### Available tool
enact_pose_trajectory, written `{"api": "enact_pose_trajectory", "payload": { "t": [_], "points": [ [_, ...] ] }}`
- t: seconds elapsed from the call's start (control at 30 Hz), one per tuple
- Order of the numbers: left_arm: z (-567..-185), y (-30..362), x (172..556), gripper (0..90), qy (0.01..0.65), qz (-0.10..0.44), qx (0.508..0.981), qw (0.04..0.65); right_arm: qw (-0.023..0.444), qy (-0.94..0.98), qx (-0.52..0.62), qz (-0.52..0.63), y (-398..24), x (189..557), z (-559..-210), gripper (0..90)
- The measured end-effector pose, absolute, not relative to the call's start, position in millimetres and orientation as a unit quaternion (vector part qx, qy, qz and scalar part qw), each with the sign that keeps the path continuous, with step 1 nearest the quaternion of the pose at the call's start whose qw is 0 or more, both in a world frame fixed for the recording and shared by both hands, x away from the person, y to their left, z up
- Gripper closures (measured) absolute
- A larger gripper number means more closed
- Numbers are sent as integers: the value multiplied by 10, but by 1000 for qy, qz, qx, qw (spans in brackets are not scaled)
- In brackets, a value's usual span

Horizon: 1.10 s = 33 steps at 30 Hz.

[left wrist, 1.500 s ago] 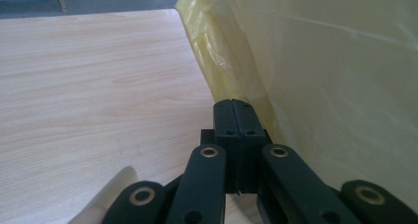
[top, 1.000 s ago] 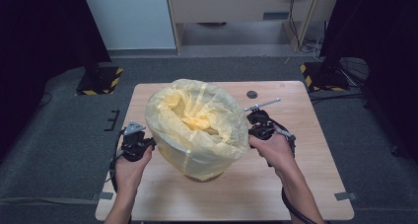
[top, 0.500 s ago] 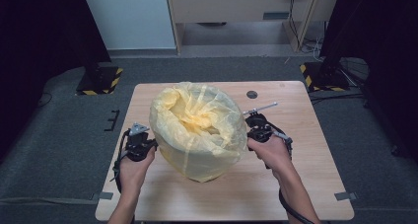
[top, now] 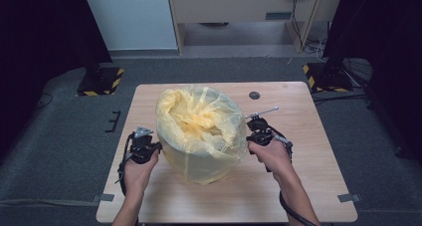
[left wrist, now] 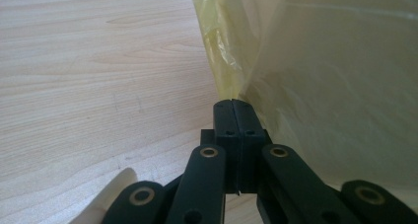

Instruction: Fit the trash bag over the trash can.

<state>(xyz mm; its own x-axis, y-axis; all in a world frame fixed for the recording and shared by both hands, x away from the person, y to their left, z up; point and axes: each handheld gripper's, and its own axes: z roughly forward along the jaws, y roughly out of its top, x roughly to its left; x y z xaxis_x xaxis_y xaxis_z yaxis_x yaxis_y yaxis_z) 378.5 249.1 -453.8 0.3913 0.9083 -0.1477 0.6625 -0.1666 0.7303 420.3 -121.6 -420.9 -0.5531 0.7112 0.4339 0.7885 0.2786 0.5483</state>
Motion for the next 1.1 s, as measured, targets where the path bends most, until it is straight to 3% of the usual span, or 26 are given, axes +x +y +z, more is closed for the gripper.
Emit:
{"api": "enact_pose_trajectory", "payload": {
  "t": [0.17, 0.33, 0.87, 1.1],
  "points": [
    [-4549, 2501, 3783, 885, 531, 170, 739, 378, 52, -795, -474, -376, -1238, 4212, -4243, 900],
    [-4498, 2566, 3740, 667, 544, 184, 719, 390, 47, -786, -481, -386, -1341, 4190, -4230, 900],
    [-4180, 2799, 3471, 405, 540, 207, 693, 431, 16, -759, -483, -436, -1723, 4054, -3977, 873],
    [-4317, 2959, 3358, 275, 555, 220, 686, 416, -1, -754, -480, -449, -1840, 4025, -3848, 900]
  ]
}}
